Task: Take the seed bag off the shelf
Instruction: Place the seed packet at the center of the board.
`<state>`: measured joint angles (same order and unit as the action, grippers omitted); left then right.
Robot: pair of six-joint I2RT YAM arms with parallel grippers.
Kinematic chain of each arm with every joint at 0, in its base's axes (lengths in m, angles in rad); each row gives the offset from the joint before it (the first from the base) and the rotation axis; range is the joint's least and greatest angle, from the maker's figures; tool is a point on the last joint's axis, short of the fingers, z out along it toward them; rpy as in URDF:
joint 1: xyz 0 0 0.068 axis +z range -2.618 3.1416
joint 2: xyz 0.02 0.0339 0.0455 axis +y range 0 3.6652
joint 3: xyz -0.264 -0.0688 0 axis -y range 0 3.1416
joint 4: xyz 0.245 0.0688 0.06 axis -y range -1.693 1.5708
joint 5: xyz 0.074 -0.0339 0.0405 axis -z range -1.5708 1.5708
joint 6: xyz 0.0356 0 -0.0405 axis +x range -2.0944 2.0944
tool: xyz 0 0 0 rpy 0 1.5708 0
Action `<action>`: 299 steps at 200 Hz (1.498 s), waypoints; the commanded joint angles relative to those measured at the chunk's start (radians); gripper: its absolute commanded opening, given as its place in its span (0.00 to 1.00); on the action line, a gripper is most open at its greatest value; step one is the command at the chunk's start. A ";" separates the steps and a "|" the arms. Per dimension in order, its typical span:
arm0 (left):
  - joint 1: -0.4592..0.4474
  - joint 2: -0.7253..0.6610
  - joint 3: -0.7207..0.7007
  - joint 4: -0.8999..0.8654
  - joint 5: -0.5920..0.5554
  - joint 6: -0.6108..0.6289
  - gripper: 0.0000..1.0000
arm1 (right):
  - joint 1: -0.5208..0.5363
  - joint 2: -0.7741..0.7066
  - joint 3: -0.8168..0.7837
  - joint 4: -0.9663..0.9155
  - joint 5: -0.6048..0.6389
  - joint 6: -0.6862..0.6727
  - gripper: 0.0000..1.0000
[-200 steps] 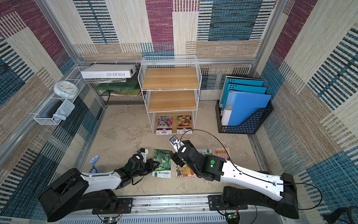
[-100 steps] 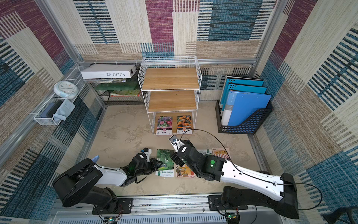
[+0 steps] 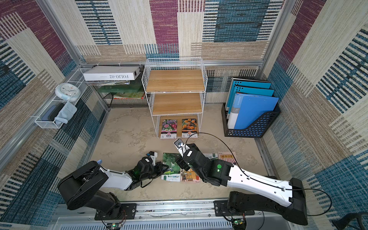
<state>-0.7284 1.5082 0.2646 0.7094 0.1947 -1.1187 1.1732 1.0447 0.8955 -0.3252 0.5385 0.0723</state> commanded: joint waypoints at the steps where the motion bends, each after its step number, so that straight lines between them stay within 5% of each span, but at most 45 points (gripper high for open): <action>1: 0.000 -0.028 0.011 -0.085 -0.033 0.024 0.00 | 0.002 -0.005 -0.001 0.000 0.008 0.004 0.75; 46: -0.002 -0.025 0.023 -0.134 -0.034 0.033 0.02 | 0.002 -0.005 -0.003 0.001 0.008 0.005 0.75; 115: -0.002 0.002 0.027 -0.136 -0.029 0.017 0.38 | 0.002 -0.013 -0.004 -0.006 0.008 0.010 0.75; 188: -0.002 -0.073 0.062 -0.339 -0.073 0.028 0.57 | 0.002 -0.017 -0.005 -0.007 0.006 0.010 0.75; 299: -0.013 -0.358 0.097 -0.762 -0.227 0.049 0.67 | -0.065 0.050 -0.039 -0.003 0.049 -0.074 0.79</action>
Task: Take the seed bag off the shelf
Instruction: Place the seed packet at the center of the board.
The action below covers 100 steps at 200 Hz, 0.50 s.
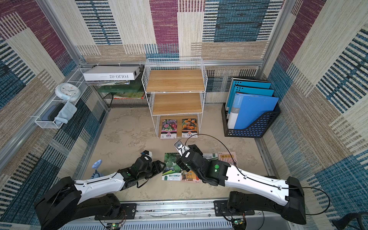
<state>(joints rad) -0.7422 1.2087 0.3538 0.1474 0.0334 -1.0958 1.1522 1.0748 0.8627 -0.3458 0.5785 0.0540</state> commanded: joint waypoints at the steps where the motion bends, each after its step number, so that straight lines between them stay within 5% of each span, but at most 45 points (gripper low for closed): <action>1: 0.001 -0.062 0.008 -0.202 -0.065 0.027 0.67 | -0.047 0.021 -0.007 0.020 0.007 -0.058 0.79; 45: 0.000 -0.152 0.013 -0.202 -0.030 0.079 0.85 | -0.214 0.134 -0.014 0.113 -0.135 -0.181 0.82; 100: 0.014 -0.133 0.043 -0.061 0.115 0.138 0.87 | -0.272 0.421 0.041 0.243 -0.080 -0.342 0.84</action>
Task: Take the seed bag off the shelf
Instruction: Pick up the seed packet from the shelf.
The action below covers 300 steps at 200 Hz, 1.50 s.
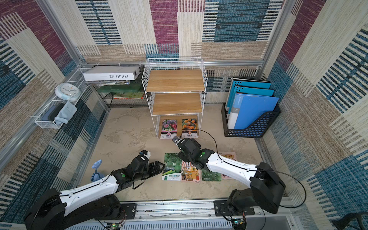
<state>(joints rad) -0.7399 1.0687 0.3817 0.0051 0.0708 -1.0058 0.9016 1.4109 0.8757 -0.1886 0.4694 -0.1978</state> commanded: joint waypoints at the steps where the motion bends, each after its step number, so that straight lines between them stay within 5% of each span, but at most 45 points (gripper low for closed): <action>1: 0.013 0.007 0.015 0.084 0.080 0.049 0.87 | -0.023 0.090 0.032 0.085 0.029 -0.092 0.84; 75: 0.145 0.039 0.014 0.192 0.270 0.068 0.87 | -0.147 0.348 0.122 0.257 0.048 -0.206 0.85; 212: 0.185 0.070 0.037 0.184 0.285 0.085 0.88 | -0.218 0.537 0.212 0.344 -0.012 -0.261 0.84; 266: 0.192 0.060 0.034 0.172 0.284 0.085 0.88 | -0.226 0.580 0.235 0.350 -0.032 -0.265 0.76; 300: 0.194 0.059 0.033 0.168 0.284 0.084 0.88 | -0.228 0.584 0.235 0.340 -0.059 -0.265 0.60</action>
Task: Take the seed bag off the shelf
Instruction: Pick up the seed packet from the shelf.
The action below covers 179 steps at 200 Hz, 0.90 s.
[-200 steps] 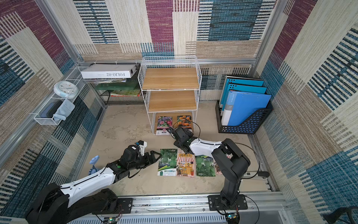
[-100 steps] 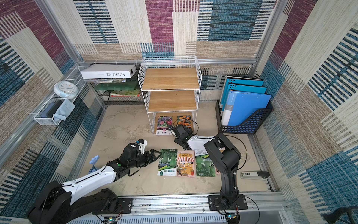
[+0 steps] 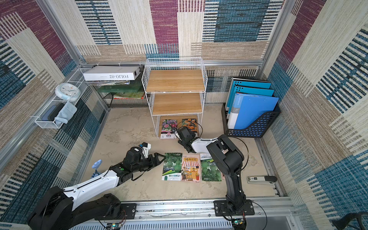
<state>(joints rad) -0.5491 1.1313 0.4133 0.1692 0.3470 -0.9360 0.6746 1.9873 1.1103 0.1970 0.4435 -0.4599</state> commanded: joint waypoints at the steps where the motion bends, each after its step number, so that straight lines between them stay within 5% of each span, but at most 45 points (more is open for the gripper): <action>1: 0.003 -0.004 0.001 0.004 0.007 0.014 0.88 | -0.001 0.007 0.000 -0.046 -0.033 -0.001 0.59; 99: 0.003 -0.023 0.005 0.002 0.016 0.005 0.88 | -0.001 -0.047 -0.033 -0.071 -0.086 0.030 0.13; 114: 0.003 -0.027 0.008 -0.003 0.017 0.006 0.88 | -0.001 -0.064 -0.038 -0.072 -0.091 0.031 0.00; 179: 0.004 0.043 0.076 -0.011 0.013 0.014 0.88 | -0.001 -0.181 -0.084 -0.085 -0.145 0.068 0.00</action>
<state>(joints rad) -0.5476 1.1378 0.4530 0.1627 0.3618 -0.9360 0.6731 1.8515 1.0454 0.1181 0.3359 -0.4248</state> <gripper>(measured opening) 0.876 0.061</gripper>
